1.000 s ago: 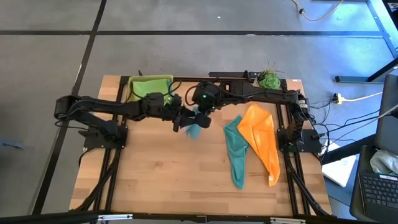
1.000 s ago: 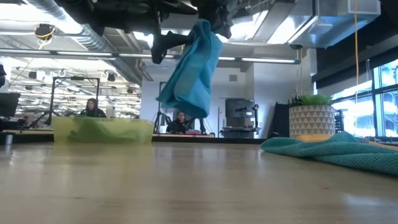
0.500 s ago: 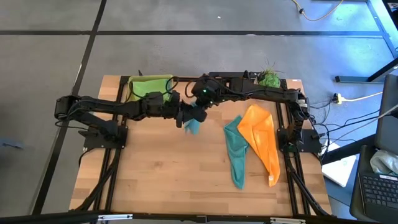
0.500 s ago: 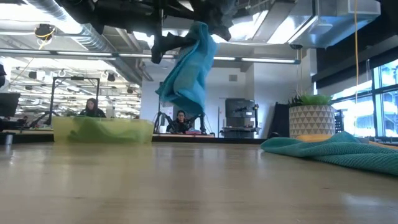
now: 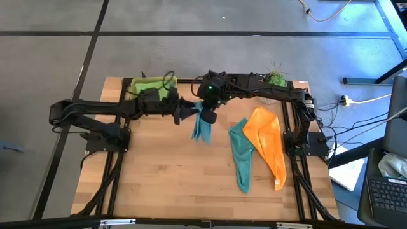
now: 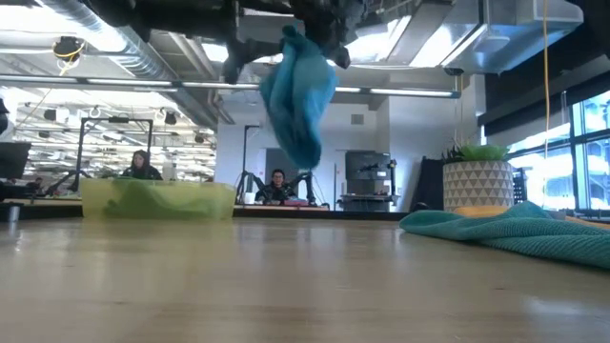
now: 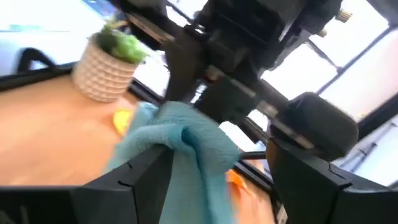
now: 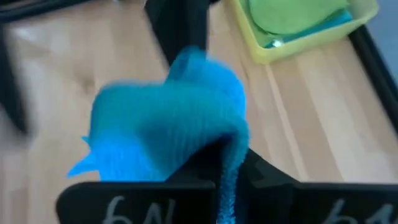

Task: Fold microfiber towels
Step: Put the folded blue towel into the yellow bin

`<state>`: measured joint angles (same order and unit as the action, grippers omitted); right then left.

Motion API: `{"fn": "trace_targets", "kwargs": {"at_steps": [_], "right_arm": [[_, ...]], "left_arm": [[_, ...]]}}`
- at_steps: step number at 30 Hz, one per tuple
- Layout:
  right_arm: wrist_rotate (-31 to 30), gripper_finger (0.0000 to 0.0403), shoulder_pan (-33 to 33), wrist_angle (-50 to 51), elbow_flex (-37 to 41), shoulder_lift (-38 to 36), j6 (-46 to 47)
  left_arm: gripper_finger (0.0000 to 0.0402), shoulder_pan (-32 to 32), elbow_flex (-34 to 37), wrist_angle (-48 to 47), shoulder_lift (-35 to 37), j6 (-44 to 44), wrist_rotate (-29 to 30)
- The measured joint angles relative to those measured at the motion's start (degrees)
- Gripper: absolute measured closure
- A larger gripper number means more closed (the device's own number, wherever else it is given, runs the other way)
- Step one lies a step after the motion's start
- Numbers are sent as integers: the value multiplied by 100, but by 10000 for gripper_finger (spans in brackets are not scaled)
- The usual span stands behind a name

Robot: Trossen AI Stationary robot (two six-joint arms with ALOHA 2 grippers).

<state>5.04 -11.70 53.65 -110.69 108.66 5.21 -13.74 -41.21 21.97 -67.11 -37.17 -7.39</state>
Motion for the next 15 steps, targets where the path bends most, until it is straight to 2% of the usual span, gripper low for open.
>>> {"fn": "trace_targets", "kwargs": {"at_steps": [6, 10, 15], "right_arm": [[792, 396, -257, -274, 0, 0, -315], [1060, 396, -242, -377, 0, 0, -853], [1264, 396, -249, -325, 2, 88, -983]], "left_arm": [[152, -405, 0, -1123, 947, 215, 474], [152, -636, 0, -1210, 1271, 152, 529], [152, -767, 0, -1151, 1348, -288, 496]]}}
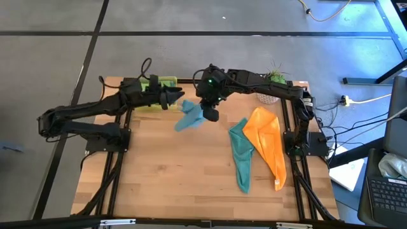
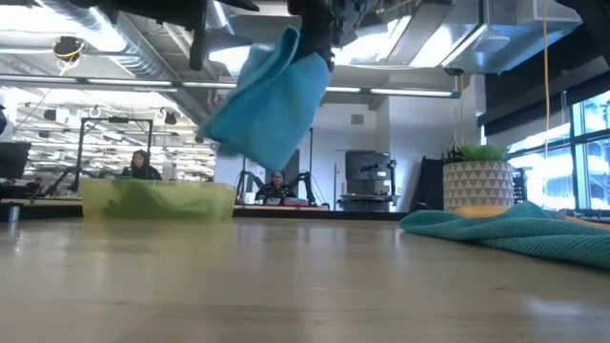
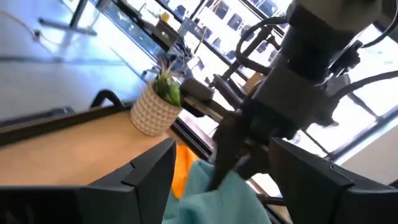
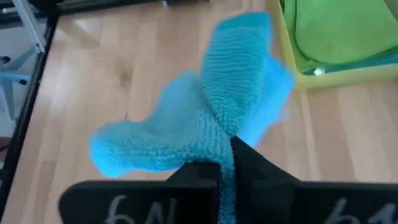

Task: Fold microfiber towels
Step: Put the folded blue towel into the yellow bin

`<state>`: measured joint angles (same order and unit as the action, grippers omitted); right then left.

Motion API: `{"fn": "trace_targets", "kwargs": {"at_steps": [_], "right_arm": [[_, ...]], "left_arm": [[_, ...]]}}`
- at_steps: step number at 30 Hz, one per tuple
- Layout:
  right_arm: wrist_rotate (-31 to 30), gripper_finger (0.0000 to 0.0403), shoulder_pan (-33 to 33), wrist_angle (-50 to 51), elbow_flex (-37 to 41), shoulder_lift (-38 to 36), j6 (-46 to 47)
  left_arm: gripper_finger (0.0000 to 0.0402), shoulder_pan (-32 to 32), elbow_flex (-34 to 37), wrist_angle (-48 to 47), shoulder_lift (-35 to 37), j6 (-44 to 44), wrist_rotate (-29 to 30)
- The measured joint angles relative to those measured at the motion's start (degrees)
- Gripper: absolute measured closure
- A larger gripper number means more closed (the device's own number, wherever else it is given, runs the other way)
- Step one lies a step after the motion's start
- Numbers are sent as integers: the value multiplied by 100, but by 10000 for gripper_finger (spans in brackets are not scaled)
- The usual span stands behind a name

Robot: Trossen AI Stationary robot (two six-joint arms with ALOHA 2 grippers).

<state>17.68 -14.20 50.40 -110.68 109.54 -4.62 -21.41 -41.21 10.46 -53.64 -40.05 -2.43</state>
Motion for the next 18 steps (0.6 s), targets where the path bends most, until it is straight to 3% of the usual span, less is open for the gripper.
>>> {"fn": "trace_targets", "kwargs": {"at_steps": [4, 8, 10, 14, 18], "right_arm": [[94, 396, 29, 176, 1, 166, 42], [511, 396, 4, 780, 1, 411, 664], [1082, 396, -46, 1059, 7, 550, 1079], [3086, 396, -135, 880, 16, 582, 1791], [3173, 396, -154, 311, -8, 535, 1957]], "left_arm": [[152, 91, -79, 85, -326, -260, -156], [152, 273, -481, 123, -882, -292, -356], [152, 355, -719, 100, -1146, -291, -539], [152, 397, -1165, -21, -1417, -296, -951], [152, 297, -1576, -650, -1220, -173, -1282]]}}
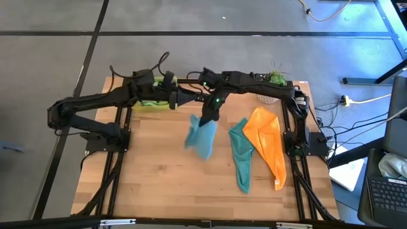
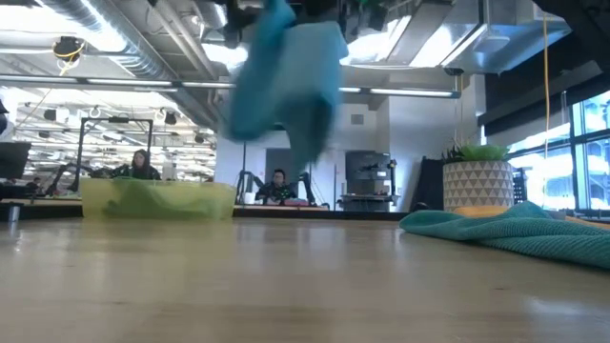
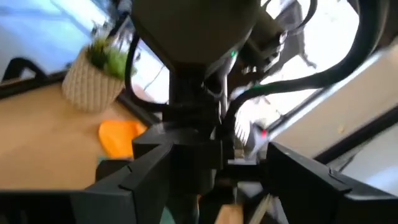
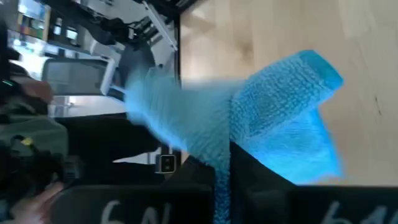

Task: Fold microfiber towels
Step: Put the folded blue towel into the yellow bin

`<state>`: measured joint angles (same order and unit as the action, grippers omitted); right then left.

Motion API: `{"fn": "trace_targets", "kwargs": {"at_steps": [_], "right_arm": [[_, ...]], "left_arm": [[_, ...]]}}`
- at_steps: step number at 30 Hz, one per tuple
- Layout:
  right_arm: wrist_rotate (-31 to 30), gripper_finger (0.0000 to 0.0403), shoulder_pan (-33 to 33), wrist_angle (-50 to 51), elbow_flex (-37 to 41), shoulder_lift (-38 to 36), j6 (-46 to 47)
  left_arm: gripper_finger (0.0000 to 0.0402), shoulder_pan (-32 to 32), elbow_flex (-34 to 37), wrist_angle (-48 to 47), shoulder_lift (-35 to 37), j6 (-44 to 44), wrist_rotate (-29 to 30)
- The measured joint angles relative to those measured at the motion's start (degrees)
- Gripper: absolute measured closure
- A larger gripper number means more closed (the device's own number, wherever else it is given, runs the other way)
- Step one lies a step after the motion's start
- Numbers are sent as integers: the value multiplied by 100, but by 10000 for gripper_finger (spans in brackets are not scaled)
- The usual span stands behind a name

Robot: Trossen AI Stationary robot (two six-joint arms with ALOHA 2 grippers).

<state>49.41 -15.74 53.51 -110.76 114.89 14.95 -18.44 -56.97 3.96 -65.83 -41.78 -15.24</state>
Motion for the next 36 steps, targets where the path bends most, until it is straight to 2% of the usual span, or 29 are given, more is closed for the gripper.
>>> {"fn": "trace_targets", "kwargs": {"at_steps": [5, 8, 11, 15, 18, 21, 26, 30, 34, 36], "right_arm": [[-170, 396, -97, -595, 82, 86, 453], [-337, 396, -187, -1061, 381, 34, 565], [-673, 396, -268, -1032, 992, 144, 438], [-1231, 396, -392, -902, 2048, 213, 407], [-1699, 396, -458, -901, 2700, 191, 407], [-1754, 396, -523, -925, 2982, 189, 464], [-1482, 396, -533, -884, 2597, 156, 218], [-1098, 396, -258, -867, 1817, -11, -639], [-1145, 396, 114, -659, 989, -117, -1281], [-847, 396, 284, -601, 698, -152, -1732]], "left_arm": [[152, -76, -334, -1003, 635, 579, 20], [152, -102, -323, -1668, 1006, 769, 353], [152, -42, -301, -2404, 1152, 839, 674], [152, 47, -306, -2895, 1192, 843, 696], [152, 161, -303, -2974, 1132, 841, 674], [152, 295, -303, -2977, 1140, 806, 669], [152, 462, -303, -3068, 1153, 805, 673], [152, 534, -303, -3246, 1153, 935, 675], [152, 539, -299, -3294, 1192, 944, 675], [152, 534, -295, -3282, 1273, 980, 682]]}}
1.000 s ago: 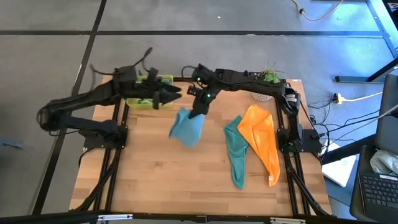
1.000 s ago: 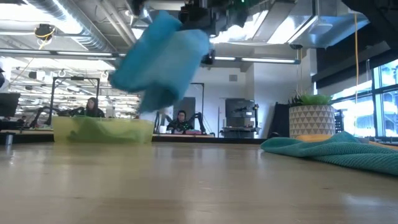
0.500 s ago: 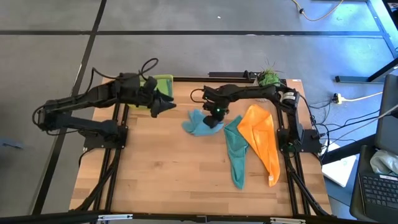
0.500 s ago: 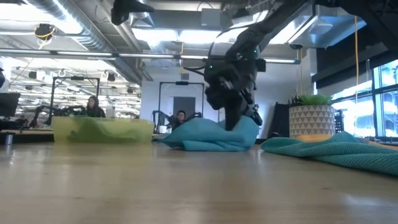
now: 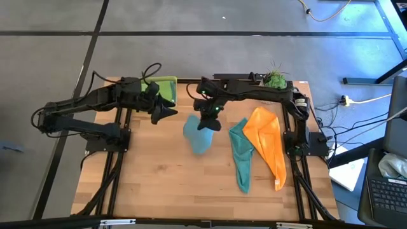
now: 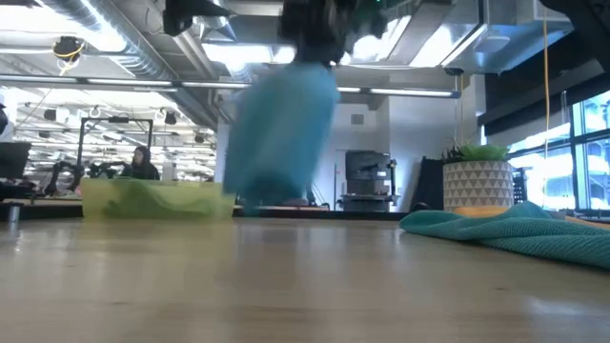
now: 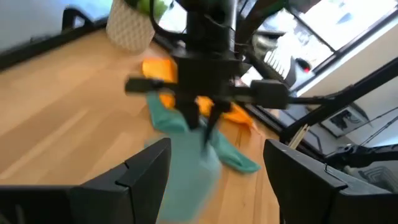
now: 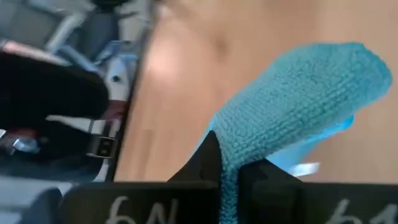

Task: Fold microfiber towels
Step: Put the folded blue towel into the yellow bin

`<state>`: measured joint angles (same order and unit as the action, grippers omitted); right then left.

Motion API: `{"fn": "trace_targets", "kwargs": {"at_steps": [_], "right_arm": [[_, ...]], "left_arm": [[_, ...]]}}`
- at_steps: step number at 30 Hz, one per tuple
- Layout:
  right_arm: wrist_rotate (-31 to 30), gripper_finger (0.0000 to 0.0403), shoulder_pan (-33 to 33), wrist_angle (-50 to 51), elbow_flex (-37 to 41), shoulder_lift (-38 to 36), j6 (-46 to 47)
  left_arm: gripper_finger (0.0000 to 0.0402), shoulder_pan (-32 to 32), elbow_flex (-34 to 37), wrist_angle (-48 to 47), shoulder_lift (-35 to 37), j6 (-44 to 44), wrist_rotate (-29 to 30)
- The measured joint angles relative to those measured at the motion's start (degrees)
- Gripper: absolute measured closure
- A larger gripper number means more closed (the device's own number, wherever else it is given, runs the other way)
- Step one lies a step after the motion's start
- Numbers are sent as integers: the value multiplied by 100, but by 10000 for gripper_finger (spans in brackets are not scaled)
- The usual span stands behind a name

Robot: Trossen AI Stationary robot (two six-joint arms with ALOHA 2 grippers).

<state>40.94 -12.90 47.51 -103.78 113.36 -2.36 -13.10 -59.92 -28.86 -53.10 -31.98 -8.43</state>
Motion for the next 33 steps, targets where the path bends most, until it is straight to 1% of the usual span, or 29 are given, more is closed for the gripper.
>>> {"fn": "trace_targets", "kwargs": {"at_steps": [2, 4, 6, 10, 11, 14, 16, 20, 22, 28, 31, 33], "right_arm": [[42, 396, 111, 70, -195, 0, -225], [-194, 396, 149, 179, -229, 2, -233], [-854, 396, 52, 215, -195, 11, -126], [-2809, 396, -242, 538, -191, 19, 231], [-3188, 396, -297, 620, -196, 19, 346], [-3899, 395, -386, 891, -330, 19, 386], [-4118, 395, -387, 900, -419, 10, 288], [-4153, 395, -169, 916, -463, 54, -14], [-3989, 395, 12, 858, -445, 216, -154], [-3261, 392, 701, 90, -22, 1049, -743], [-3143, 378, 1116, -25, -18, 1432, -844], [-3098, 366, 1345, -137, -14, 1562, -845]], "left_arm": [[152, 0, -4, -16, 74, 93, 0], [152, -3, -2, -20, 133, 181, 16], [152, -11, -2, -27, 197, 215, 33], [152, -11, -2, -29, 266, 222, 40], [152, -11, -2, -34, 284, 222, 39], [152, -11, -2, -77, 337, 222, 11], [152, -11, -2, -162, 382, 215, 6], [152, -11, -2, -367, 466, 108, -4], [152, -9, -2, -449, 487, 78, -7], [152, 197, -2, -704, 485, 40, -6], [152, 384, -2, -852, 485, -93, -4], [152, 500, -2, -931, 485, -138, -4]]}}
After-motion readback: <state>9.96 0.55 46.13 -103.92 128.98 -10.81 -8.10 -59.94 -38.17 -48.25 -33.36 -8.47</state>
